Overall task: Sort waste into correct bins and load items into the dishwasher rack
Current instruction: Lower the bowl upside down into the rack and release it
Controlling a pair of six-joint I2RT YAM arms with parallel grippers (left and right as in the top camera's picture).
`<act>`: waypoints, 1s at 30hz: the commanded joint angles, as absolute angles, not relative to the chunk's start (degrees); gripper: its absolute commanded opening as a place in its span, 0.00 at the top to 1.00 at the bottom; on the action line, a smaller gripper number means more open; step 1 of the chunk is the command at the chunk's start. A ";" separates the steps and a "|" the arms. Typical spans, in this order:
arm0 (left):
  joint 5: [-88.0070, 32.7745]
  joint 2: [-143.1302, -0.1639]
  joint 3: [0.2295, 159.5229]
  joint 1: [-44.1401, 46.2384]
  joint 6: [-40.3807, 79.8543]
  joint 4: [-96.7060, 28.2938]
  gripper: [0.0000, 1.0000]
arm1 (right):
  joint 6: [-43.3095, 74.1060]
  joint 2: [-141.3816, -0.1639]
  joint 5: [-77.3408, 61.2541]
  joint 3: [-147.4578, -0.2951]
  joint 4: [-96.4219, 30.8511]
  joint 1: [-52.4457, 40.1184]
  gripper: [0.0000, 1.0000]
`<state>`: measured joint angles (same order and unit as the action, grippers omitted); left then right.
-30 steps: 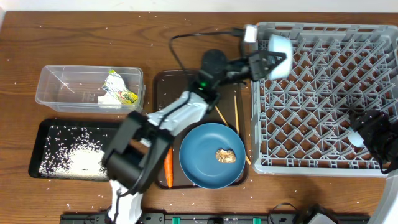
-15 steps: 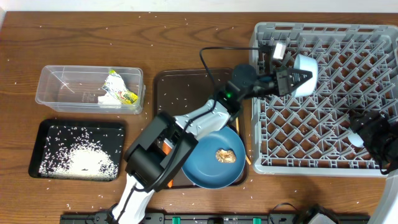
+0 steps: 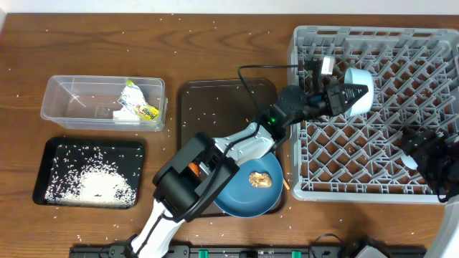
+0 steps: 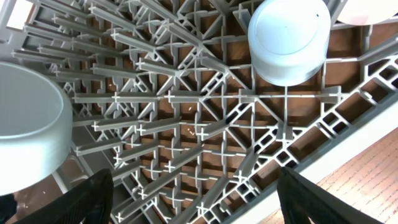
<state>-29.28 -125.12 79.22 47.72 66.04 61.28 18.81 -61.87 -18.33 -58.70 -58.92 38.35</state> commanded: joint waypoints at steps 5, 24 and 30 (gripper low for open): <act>-28.01 -126.50 80.84 47.55 68.29 61.98 0.94 | 19.25 -61.89 -17.74 -59.90 -59.61 38.61 0.23; -29.52 -128.95 80.82 48.47 68.82 61.60 0.94 | 19.22 -61.89 -16.62 -59.90 -60.51 38.61 0.23; -29.98 -128.97 80.82 48.66 67.92 61.58 0.94 | 19.07 -61.89 -15.20 -59.90 -61.01 38.61 0.23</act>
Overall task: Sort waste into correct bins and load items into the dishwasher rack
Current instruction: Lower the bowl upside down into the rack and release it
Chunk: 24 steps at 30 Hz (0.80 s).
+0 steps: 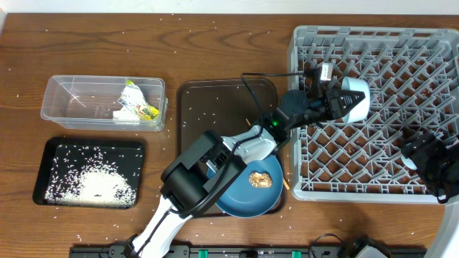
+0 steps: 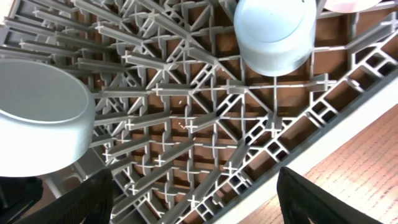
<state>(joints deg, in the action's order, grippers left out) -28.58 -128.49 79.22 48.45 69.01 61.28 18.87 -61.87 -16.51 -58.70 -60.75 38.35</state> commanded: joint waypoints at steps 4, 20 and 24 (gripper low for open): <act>-30.39 -128.97 80.82 48.45 67.53 58.76 0.87 | 19.05 -61.89 -15.20 -59.90 -61.12 38.61 0.23; -37.17 -128.92 80.82 44.77 64.45 55.31 0.05 | 19.29 -61.89 -15.25 -59.90 -60.84 38.61 0.23; -39.59 -128.79 80.82 43.53 64.36 52.51 0.02 | 19.27 -61.89 -15.25 -59.90 -60.88 38.61 0.22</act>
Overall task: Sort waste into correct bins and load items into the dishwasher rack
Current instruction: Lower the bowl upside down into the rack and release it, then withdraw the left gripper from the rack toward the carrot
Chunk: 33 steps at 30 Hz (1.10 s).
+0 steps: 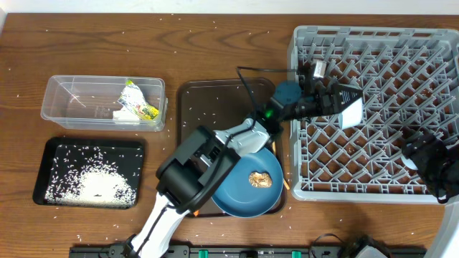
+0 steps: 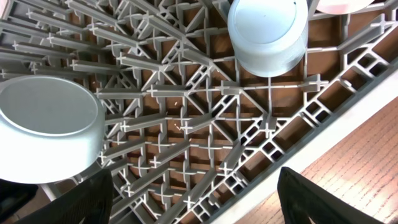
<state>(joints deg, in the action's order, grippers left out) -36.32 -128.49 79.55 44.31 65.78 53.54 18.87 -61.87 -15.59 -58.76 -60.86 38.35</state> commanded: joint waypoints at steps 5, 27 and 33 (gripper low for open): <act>-40.97 -128.75 80.82 42.06 64.36 48.86 0.02 | 19.27 -61.89 -15.25 -59.90 -60.93 38.61 0.21; -29.95 -100.49 80.82 34.54 31.53 -8.62 0.02 | 17.69 -61.87 -19.99 -59.90 -61.19 38.57 0.21; -12.01 -88.97 80.82 33.67 21.43 -32.58 0.02 | 13.32 -61.87 -23.09 -59.90 -61.30 38.54 0.21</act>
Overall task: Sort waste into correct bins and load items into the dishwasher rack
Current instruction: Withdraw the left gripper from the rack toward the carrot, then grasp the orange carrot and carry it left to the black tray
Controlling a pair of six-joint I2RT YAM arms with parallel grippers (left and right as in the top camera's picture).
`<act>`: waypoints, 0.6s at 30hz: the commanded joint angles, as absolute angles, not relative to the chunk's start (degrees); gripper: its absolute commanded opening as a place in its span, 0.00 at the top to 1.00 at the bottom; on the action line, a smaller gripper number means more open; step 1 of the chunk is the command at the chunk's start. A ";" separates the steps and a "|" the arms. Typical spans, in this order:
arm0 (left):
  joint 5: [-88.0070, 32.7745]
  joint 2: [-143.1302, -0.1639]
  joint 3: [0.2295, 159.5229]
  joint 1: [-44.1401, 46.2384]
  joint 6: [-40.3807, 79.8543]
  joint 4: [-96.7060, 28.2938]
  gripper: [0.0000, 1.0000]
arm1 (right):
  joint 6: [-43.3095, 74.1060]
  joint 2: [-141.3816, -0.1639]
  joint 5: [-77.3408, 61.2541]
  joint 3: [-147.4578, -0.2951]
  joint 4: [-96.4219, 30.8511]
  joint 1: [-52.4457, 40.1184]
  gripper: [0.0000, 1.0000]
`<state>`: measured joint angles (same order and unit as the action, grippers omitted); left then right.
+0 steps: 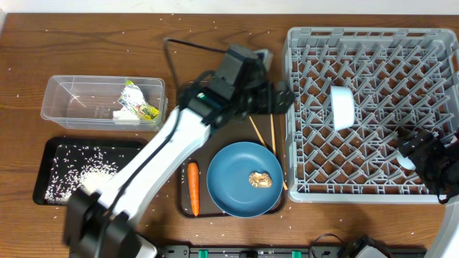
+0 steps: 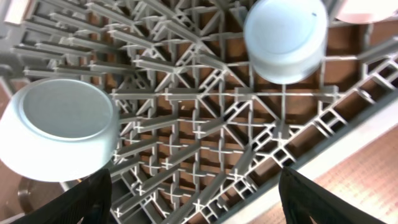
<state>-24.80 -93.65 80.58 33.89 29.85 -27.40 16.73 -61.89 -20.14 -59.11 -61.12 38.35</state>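
Note:
The grey dishwasher rack [image 1: 373, 32] fills the right of the table. A white bowl [image 1: 343, 107] stands on edge among its left prongs, also seen in the right wrist view as the bowl [image 2: 62, 127]. My left gripper [image 1: 281, 98] hovers just left of the rack over the brown tray [image 1: 215, 97], open and empty. My right gripper [image 1: 424, 152] hangs open over the rack's right side, with the rack [image 2: 205, 124] below its fingertips [image 2: 87, 199]. A white cup [image 2: 286, 40] sits upside down beneath it.
On the brown tray lie a blue plate [image 1: 233, 190] with a food scrap [image 1: 259, 178], a carrot [image 1: 192, 188] and chopsticks [image 1: 272, 135]. A clear bin [image 1: 64, 93] holds a wrapper [image 1: 138, 102]. A black tray [image 1: 54, 154] holds rice. Rice grains scatter the table.
The left gripper has let go of the white bowl, which now stands on edge in the rack. That gripper has drawn back left over the brown tray. Carrot and chopsticks now show.
The left gripper held the white bowl over the rack's left part. It was still shut on it a second later, then held it tipped on edge among the prongs. Now the bowl rests there alone, and the right gripper stayed open over the cup throughout.

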 commanded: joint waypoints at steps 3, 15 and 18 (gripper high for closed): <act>-4.32 -84.47 80.82 33.71 19.00 -43.05 0.02 | 11.05 -61.80 -25.43 -59.90 -61.49 37.93 0.22; 8.49 -81.32 73.95 33.06 31.31 -69.71 0.02 | 6.59 -61.73 -27.86 -59.90 -61.93 30.37 0.22; 8.36 -81.32 67.77 31.86 33.78 -66.46 0.02 | 6.61 -61.73 -27.86 -59.90 -61.91 29.80 0.21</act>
<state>4.95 -80.99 72.16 33.08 28.64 -67.48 7.99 -61.87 -27.03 -59.18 -61.93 30.72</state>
